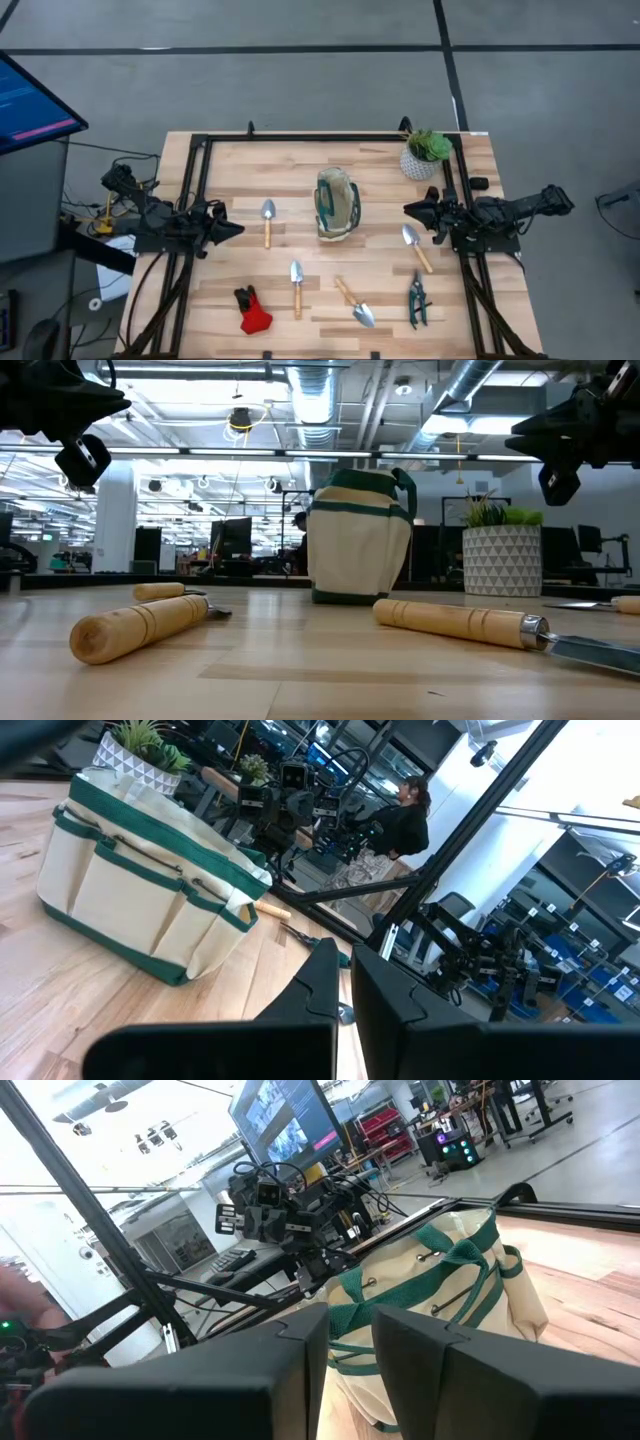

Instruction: Pick & Place Garden tools in Gardening bag

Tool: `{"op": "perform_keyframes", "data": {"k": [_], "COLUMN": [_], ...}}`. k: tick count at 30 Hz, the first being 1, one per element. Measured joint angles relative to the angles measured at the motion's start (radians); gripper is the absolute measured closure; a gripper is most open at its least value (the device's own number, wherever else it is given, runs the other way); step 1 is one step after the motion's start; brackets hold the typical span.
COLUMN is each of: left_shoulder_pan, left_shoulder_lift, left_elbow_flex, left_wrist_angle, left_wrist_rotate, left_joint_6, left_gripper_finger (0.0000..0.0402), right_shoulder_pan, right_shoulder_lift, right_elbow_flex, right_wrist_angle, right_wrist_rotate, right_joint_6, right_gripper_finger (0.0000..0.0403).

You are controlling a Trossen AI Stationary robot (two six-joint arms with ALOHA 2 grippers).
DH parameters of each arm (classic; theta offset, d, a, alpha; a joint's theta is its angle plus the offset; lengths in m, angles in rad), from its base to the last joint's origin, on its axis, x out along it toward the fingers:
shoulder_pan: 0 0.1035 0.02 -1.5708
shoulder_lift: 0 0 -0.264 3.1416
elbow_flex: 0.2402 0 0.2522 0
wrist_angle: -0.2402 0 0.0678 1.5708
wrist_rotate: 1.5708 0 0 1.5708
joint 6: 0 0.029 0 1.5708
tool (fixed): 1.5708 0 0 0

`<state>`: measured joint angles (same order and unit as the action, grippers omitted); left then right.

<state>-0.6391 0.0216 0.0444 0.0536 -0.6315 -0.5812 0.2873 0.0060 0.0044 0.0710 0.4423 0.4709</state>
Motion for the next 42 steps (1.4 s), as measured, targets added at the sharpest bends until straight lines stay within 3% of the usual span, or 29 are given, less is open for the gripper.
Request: {"op": "perform_keyframes", "data": {"k": [22,25,42], "left_shoulder_pan": [0.0,0.0,0.0], "left_shoulder_lift": [0.0,0.0,0.0], "left_elbow_flex": [0.0,0.0,0.0], "left_wrist_angle": [0.001,0.009,0.179], "left_wrist_rotate": [0.0,-0.039,-0.107], "left_joint_6": [0.0,-0.002,-0.037], "left_gripper_finger": [0.04,0.04,0.04], "right_shoulder_pan": [0.0,-0.001,-0.002], "right_shoulder_lift": [0.0,0.0,0.0], "right_elbow_flex": [0.0,0.0,0.0], "right_wrist_angle": [0.0,0.0,0.041], "right_wrist_rotate": [0.0,0.002,0.003], "right_joint_6": [0.0,0.0,0.001], "right_gripper_finger": [0.0327,0.0327,0.0327]}}
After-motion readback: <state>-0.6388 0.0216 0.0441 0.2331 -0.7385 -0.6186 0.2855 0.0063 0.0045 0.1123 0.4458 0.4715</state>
